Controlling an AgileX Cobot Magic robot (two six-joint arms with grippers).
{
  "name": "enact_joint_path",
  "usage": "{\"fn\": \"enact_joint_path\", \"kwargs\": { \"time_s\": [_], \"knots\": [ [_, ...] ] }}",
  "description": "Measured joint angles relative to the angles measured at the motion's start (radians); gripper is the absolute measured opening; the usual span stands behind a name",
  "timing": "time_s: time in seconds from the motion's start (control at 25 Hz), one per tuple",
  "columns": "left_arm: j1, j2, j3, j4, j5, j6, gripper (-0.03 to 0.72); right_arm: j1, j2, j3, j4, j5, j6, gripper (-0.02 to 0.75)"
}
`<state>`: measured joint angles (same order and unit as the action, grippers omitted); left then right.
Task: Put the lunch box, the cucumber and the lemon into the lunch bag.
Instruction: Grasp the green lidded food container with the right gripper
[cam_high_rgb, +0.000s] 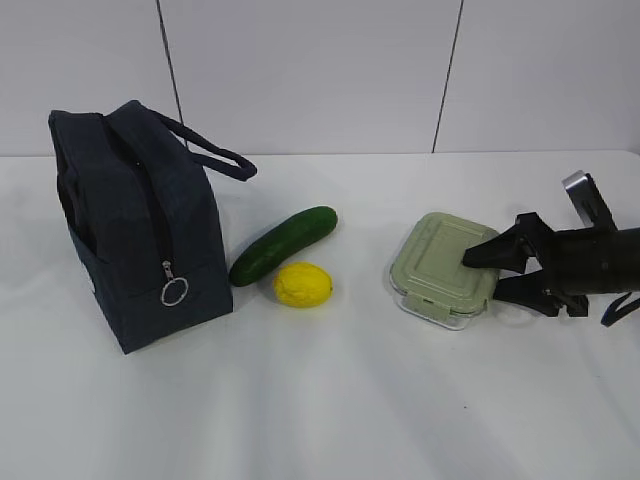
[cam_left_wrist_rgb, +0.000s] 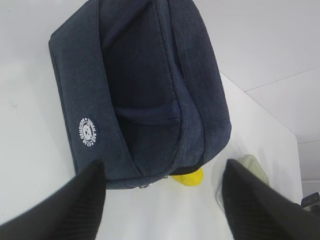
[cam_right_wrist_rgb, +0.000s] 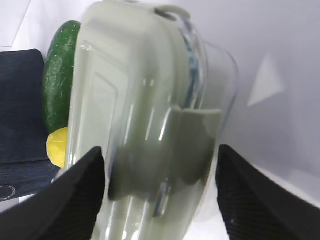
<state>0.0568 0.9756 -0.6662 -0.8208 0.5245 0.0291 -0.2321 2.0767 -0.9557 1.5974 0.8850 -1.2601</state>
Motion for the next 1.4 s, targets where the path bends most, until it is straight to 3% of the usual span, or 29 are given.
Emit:
{"fn": "enact_joint_path", "kwargs": {
  "time_s": [0.44,1.4],
  "knots": [
    [0.0,0.0,0.0,0.0,0.0,0.0,0.53,0.0,0.0,0.0,-0.007,-0.013,0.01,0.526],
    [0.0,0.0,0.0,0.0,0.0,0.0,0.53,0.0,0.0,-0.001,-0.004,-0.009,0.026,0.447]
  ]
}}
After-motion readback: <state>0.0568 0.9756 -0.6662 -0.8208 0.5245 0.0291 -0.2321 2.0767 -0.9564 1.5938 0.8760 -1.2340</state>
